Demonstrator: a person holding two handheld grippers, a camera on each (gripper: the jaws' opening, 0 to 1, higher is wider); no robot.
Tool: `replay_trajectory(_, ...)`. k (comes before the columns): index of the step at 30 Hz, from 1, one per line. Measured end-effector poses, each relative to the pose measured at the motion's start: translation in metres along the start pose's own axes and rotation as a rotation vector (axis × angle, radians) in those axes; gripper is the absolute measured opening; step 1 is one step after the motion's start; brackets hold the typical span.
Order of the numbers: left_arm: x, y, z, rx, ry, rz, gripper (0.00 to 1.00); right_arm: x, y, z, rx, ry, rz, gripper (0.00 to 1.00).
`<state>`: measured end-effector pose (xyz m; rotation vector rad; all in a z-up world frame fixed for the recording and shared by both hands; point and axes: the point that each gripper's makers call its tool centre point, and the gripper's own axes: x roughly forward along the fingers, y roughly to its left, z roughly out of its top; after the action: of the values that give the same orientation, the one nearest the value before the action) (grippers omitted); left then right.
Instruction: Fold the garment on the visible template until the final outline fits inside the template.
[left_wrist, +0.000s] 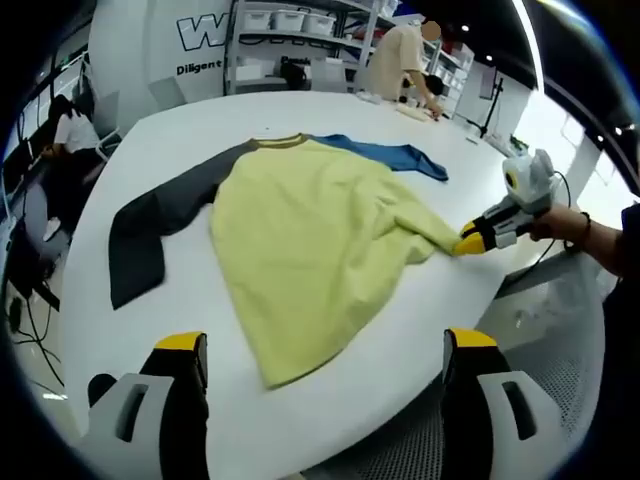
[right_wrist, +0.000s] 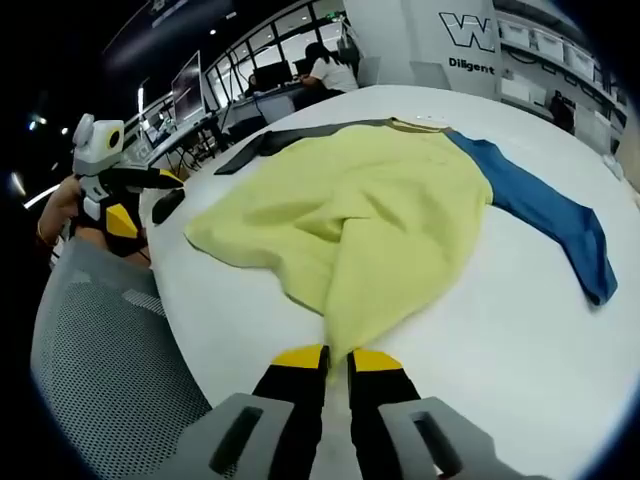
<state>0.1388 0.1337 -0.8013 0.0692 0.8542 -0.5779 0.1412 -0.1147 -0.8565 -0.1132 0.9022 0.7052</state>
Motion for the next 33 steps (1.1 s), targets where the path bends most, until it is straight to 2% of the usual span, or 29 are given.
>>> replay_trajectory(5,0.0,0.001,0.006,-0.012,-0.042,-0.003,0.97,-0.006,0.005,0.006,0.02,-0.023,0.025,0.0)
replay_trajectory(11,0.001,0.0,-0.001,0.003,-0.013,-0.009,0.97,-0.019,0.011,0.013,0.097,-0.05,0.07,0.0)
replay_trajectory(16,0.001,0.003,-0.005,0.001,0.0,-0.005,0.96,-0.037,0.018,0.03,0.289,-0.113,0.187,0.0)
replay_trajectory(22,0.001,0.009,-0.009,0.006,0.015,0.008,0.95,-0.041,0.006,0.03,0.345,-0.118,0.167,0.0)
replay_trajectory(24,0.0,0.011,-0.01,0.003,0.02,0.011,0.94,-0.04,-0.003,0.022,0.376,-0.086,0.124,0.0)
replay_trajectory(26,-0.001,0.013,-0.011,0.003,0.022,0.016,0.94,-0.038,-0.014,0.002,0.383,0.005,0.055,0.0)
replay_trajectory(27,-0.001,0.013,-0.012,0.003,0.023,0.017,0.94,-0.036,-0.017,-0.003,0.376,0.024,0.036,0.0)
replay_trajectory(29,-0.001,0.014,-0.012,0.004,0.024,0.017,0.94,-0.034,-0.022,-0.012,0.391,0.049,0.0,0.0)
replay_trajectory(33,0.0,0.017,-0.014,0.009,0.034,0.022,0.94,-0.027,-0.028,-0.017,0.404,0.048,-0.015,0.0)
